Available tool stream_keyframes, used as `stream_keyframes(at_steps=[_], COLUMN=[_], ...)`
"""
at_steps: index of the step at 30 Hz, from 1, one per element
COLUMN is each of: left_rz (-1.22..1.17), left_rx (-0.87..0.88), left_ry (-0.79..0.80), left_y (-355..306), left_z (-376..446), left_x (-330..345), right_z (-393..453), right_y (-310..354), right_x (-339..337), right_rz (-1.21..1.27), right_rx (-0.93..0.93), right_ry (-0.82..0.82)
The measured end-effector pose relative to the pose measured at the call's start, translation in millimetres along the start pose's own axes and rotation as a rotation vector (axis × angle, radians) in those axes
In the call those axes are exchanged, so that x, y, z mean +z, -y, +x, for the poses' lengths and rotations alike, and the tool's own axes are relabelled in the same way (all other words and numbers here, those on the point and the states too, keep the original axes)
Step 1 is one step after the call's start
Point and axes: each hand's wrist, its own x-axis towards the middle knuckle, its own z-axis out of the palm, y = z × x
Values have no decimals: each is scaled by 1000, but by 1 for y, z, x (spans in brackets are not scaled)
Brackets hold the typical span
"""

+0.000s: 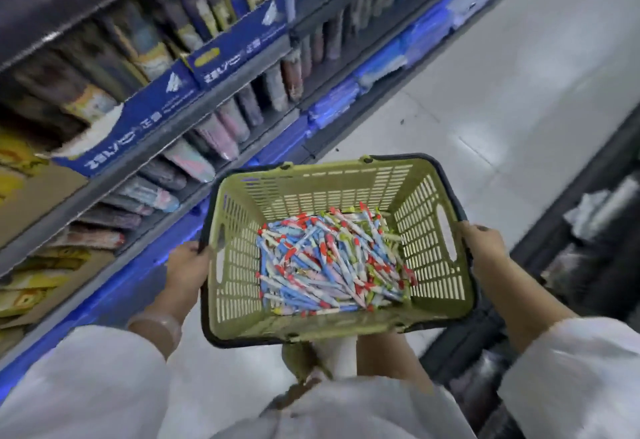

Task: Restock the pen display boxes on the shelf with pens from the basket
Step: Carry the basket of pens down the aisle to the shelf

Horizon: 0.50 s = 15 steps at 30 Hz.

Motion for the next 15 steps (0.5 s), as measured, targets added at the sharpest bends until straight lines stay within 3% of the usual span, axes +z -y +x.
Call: stream_keyframes(at_steps=[8, 15], left_rz=[251, 197], left_rx=[226, 411], left_ry=[64, 90], left_y=[-216, -400], left_z=[10, 20], left_x=[143, 276], right_z=[95, 194], right_y=[64, 162], right_x=[-131, -239], right_rz=[320, 447], right_rx=[127, 81], right_ry=[-127, -196])
